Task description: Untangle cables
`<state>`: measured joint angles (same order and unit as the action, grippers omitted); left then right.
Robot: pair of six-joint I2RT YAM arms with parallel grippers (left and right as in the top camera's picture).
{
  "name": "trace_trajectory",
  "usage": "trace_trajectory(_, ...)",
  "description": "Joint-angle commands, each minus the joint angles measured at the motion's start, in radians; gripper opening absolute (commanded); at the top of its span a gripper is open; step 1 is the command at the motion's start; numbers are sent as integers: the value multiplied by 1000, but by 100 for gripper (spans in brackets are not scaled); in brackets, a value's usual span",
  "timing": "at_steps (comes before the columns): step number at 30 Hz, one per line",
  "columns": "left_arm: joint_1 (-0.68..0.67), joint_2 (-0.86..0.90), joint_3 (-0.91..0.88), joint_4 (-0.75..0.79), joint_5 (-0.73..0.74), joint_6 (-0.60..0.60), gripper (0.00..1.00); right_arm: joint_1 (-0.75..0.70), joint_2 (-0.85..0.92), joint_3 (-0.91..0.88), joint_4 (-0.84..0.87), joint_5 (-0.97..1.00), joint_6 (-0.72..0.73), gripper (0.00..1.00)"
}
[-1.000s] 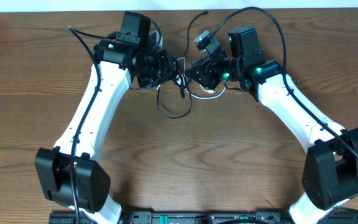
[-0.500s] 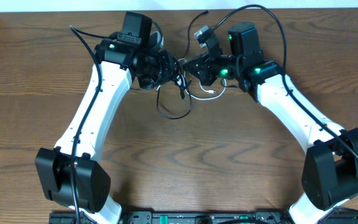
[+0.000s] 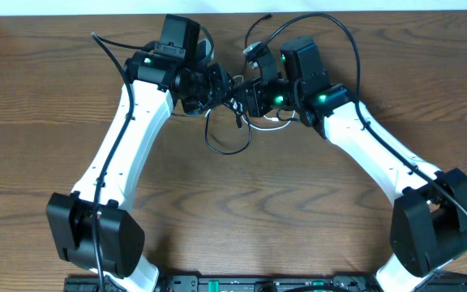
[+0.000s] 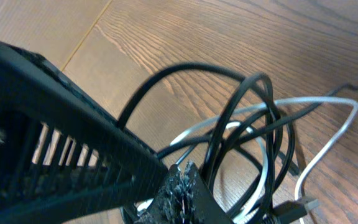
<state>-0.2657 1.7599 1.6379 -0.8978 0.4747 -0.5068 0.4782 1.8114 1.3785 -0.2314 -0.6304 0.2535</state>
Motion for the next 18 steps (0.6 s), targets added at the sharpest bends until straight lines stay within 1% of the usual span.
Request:
trace_trajectory(1, -2, -21, 3, 32, 1, -79, 8, 24, 11, 13, -10, -5, 24, 1)
trace_trajectory(6, -2, -21, 3, 87, 4, -142, 8, 42, 11, 13, -33, -3, 23, 1)
trace_trajectory(12, 2, -21, 3, 178, 9, -255, 8, 47, 17, 13, -59, 11, 23, 1)
trace_trajectory(16, 2, -21, 3, 239, 11, -292, 8, 44, 21, 13, -64, 20, 23, 1)
trace_trajectory(18, 2, -21, 3, 240, 11, -291, 8, 37, 21, 13, -63, 42, 23, 1)
